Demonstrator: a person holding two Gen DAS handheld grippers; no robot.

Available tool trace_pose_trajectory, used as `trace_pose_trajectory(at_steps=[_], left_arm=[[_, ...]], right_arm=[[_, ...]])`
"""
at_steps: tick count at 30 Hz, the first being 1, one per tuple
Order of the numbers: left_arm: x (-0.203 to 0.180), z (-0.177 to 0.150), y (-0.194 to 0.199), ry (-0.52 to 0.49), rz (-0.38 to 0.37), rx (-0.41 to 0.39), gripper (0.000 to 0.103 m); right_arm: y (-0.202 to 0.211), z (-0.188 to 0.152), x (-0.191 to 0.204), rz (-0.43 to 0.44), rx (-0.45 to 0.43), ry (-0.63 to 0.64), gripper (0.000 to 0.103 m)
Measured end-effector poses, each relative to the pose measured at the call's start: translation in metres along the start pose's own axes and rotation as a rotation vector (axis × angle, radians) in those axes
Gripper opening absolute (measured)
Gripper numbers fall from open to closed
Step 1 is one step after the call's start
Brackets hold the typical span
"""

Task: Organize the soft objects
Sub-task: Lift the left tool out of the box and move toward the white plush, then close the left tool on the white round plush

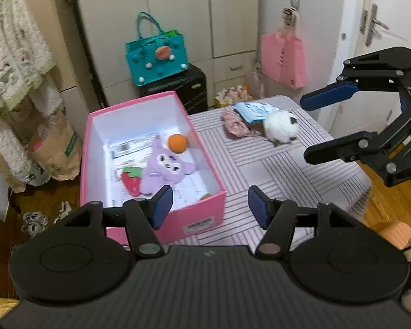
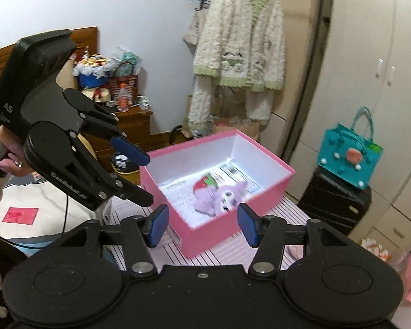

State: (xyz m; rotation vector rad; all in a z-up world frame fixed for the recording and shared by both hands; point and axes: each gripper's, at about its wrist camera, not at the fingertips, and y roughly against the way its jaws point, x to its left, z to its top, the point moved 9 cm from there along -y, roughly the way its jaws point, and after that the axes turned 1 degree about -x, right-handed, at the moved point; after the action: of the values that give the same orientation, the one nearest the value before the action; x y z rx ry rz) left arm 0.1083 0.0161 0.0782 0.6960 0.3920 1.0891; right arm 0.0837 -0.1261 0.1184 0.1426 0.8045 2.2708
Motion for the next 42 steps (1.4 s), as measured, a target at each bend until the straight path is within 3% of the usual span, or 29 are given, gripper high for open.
trace_pose_trajectory(at_steps=[16, 22, 27, 31, 35, 42], left_arm=[[-0.076, 0.021, -0.066, -0.026, -0.168, 0.017, 0.065], [-0.097, 0.034, -0.089, 0.002, -0.208, -0.026, 0.071], [-0.105, 0.042, -0.119, 0.064, -0.231, -0.065, 0.078], [-0.107, 0.041, -0.149, 0.102, -0.228, -0.052, 0.078], [-0.107, 0.039, -0.183, 0.125, -0.209, -0.036, 0.079], [-0.104, 0.039, -0.219, 0.114, -0.150, -0.035, 0.089]], right_arm=[[0.027, -0.083, -0.066, -0.119, 0.039, -0.205, 0.069], [0.024, -0.111, -0.090, -0.170, 0.042, -0.248, 0.074], [0.011, -0.137, -0.114, -0.161, 0.073, -0.285, 0.076], [-0.004, -0.161, -0.132, -0.150, 0.094, -0.346, 0.076], [-0.020, -0.182, -0.148, -0.193, 0.086, -0.377, 0.077], [-0.042, -0.214, -0.171, -0.254, 0.071, -0.414, 0.084]])
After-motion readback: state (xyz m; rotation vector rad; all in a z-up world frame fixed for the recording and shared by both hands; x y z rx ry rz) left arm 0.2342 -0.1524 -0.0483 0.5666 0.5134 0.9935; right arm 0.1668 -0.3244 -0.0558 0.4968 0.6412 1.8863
